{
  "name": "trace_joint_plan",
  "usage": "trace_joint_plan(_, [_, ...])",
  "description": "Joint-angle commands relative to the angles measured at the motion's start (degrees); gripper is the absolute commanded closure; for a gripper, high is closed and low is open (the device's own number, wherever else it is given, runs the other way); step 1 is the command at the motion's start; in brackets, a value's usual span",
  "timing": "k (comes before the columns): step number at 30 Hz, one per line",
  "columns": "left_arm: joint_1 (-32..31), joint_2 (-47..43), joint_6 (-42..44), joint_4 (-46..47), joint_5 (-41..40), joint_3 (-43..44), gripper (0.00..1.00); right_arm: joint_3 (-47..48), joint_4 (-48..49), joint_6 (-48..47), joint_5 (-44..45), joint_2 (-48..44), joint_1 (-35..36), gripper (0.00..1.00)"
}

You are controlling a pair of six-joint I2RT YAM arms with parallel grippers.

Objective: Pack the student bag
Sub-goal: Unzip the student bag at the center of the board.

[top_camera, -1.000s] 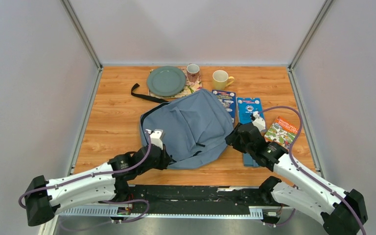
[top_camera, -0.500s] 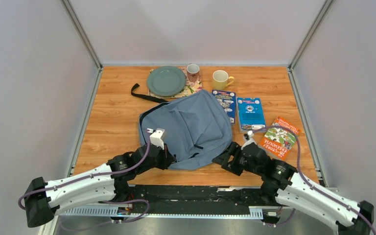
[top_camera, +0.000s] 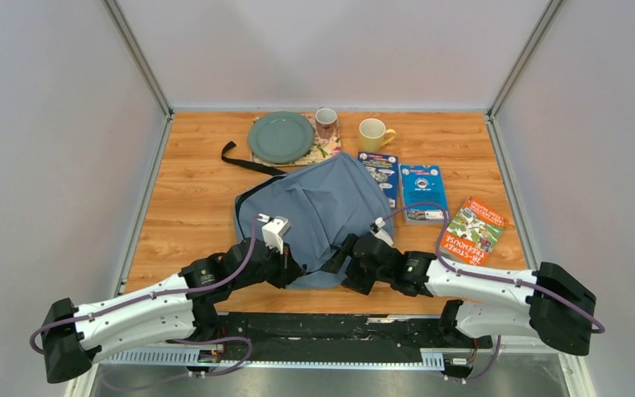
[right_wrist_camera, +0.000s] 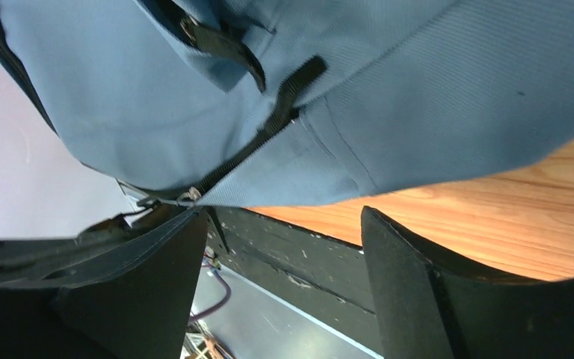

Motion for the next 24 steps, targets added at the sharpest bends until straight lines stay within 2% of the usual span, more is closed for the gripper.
trace_joint_plan(1, [-0.22,-2.16,2.60,3.43,2.72,2.43,1.00,5.72,0.97,5.18,2.72,4.08,-0.18,0.21])
trace_joint_plan(8, [-0.22,-1.55,4.53,5.19,6.41,3.31,1.00,6.87,2.11,8.78,0.44,9.44,-0.97,0.22])
trace_joint_plan(11, [-0.22,-1.28,4.80,6.07,6.94,3.48,1.00,7.31,2.20,9.31,-0.10,11.64,-1.06,0.27])
trace_joint_plan(12, [-0.22,-1.19,4.89,6.42,7.20,3.57,1.00,7.31,2.20,9.40,-0.36,12.69,-1.15,0.35])
trace_joint_plan(14, [-0.22,-1.19,5.06,6.60,7.47,3.83,1.00,7.13,2.64,9.75,-0.71,13.66,-1.42,0.43])
trace_joint_plan(16, [-0.22,-1.10,5.33,6.60,7.73,4.18,1.00,6.87,3.87,9.05,-1.15,14.89,-1.77,0.62])
trace_joint_plan(17, [-0.22,-0.93,5.42,6.60,7.82,4.18,1.00,6.87,3.87,8.87,-1.24,15.07,-1.85,0.79])
trace_joint_plan(19, [-0.22,-0.84,5.50,6.42,7.65,4.19,1.00,6.78,3.79,8.00,-0.89,15.34,-1.94,0.92])
trace_joint_plan(21, [-0.22,-0.75,5.24,6.07,7.47,4.01,1.00,6.61,3.35,7.21,-0.10,14.81,-2.12,1.00])
trace_joint_plan(24, [-0.22,-1.54,5.24,4.15,5.89,4.01,1.00,6.52,1.08,4.05,2.71,12.35,-2.21,1.00])
